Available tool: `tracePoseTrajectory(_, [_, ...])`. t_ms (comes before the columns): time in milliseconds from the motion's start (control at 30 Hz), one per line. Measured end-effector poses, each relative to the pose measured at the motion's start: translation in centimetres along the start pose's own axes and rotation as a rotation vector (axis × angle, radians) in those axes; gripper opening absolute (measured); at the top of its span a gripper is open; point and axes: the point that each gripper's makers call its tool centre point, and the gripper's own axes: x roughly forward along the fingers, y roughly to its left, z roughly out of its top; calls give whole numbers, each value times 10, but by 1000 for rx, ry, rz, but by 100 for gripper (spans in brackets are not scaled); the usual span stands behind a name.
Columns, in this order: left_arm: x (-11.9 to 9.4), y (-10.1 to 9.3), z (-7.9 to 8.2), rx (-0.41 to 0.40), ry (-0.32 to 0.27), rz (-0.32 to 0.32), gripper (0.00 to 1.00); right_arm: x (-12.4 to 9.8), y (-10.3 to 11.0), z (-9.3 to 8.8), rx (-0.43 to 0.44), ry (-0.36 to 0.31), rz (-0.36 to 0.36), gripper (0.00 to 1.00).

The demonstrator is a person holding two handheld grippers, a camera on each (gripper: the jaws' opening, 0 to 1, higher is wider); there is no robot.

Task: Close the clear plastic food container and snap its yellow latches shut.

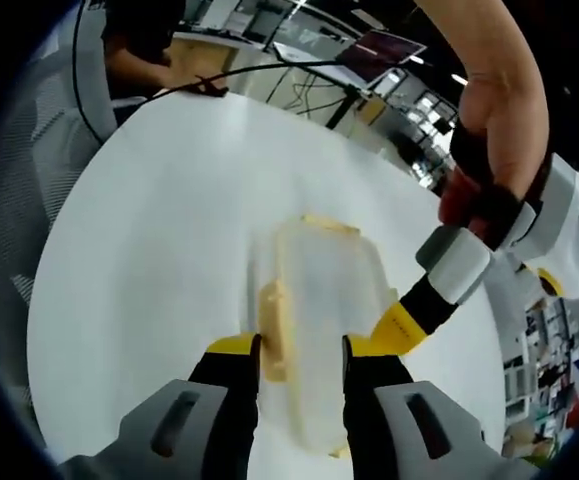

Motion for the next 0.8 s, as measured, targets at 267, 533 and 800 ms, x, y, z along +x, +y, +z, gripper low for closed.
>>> tracePoseTrajectory(267, [1, -2, 5, 108, 33, -6, 33, -1, 0, 0, 4, -5, 5, 29])
tracePoseTrajectory(533, [2, -4, 5, 221, 62, -28, 35, 0, -1, 0, 4, -3, 13, 30])
tracePoseTrajectory(800, [2, -7, 2, 253, 81, -27, 36, 0, -1, -1, 1, -3, 23, 30])
